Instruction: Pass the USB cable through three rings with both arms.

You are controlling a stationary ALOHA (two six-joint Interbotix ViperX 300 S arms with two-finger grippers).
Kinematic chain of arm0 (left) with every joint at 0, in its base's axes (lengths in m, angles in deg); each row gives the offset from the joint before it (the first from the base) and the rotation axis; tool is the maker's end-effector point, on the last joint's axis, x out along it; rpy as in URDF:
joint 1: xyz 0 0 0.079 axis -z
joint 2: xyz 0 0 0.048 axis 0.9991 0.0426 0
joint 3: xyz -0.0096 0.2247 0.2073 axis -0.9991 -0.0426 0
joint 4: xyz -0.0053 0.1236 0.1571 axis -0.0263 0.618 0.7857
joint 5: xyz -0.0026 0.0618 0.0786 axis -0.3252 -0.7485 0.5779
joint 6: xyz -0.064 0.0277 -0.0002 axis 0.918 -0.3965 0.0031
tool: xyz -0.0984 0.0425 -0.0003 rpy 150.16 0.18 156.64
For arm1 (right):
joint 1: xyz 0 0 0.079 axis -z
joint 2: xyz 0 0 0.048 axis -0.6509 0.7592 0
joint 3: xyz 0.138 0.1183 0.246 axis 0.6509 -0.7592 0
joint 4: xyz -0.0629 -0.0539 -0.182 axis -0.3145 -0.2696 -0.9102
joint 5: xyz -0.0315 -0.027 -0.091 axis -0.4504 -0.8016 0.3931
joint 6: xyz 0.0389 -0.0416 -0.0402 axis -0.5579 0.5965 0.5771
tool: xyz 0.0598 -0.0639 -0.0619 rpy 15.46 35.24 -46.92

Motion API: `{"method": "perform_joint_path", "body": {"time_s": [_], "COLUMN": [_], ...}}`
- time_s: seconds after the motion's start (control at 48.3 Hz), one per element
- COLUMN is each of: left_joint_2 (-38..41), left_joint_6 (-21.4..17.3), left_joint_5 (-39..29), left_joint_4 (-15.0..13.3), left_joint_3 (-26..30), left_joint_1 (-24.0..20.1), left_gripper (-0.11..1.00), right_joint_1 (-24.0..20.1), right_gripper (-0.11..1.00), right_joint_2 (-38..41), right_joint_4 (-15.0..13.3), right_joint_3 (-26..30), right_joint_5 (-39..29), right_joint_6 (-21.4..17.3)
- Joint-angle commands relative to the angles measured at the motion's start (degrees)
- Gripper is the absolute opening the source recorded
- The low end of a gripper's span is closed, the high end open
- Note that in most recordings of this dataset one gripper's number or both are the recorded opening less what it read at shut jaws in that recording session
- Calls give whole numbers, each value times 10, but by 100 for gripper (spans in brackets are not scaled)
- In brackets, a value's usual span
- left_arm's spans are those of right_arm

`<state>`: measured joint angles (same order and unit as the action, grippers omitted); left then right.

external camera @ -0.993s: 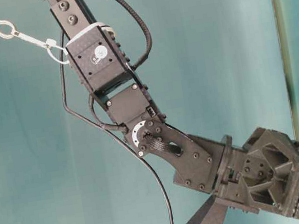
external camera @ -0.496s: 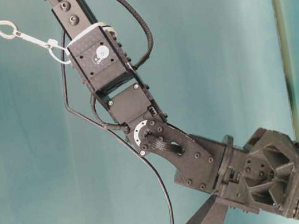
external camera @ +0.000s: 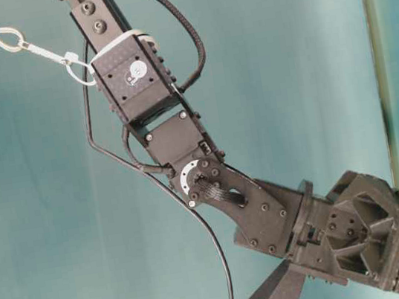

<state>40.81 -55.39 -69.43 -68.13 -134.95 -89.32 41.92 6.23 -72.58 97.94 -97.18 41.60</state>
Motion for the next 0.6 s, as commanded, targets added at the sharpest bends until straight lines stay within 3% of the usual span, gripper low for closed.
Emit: {"method": "perform_joint_path", "body": {"time_s": [0.0, 0.579], "left_joint_2": [-17, 4], "left_joint_6": [1, -7], "left_joint_5": [5, 87], "left_joint_4": [0, 1], "left_joint_3": [-7, -18], "left_joint_1": [2, 0], "left_gripper": [84, 84], "right_joint_1": [-2, -2], "right_gripper": [-9, -9], "right_joint_2": [-13, -16], "right_joint_4": [1, 11], "right_joint_3": [4, -4], "right_joint_5": [6, 14], "right_joint_6": [-7, -8]}}
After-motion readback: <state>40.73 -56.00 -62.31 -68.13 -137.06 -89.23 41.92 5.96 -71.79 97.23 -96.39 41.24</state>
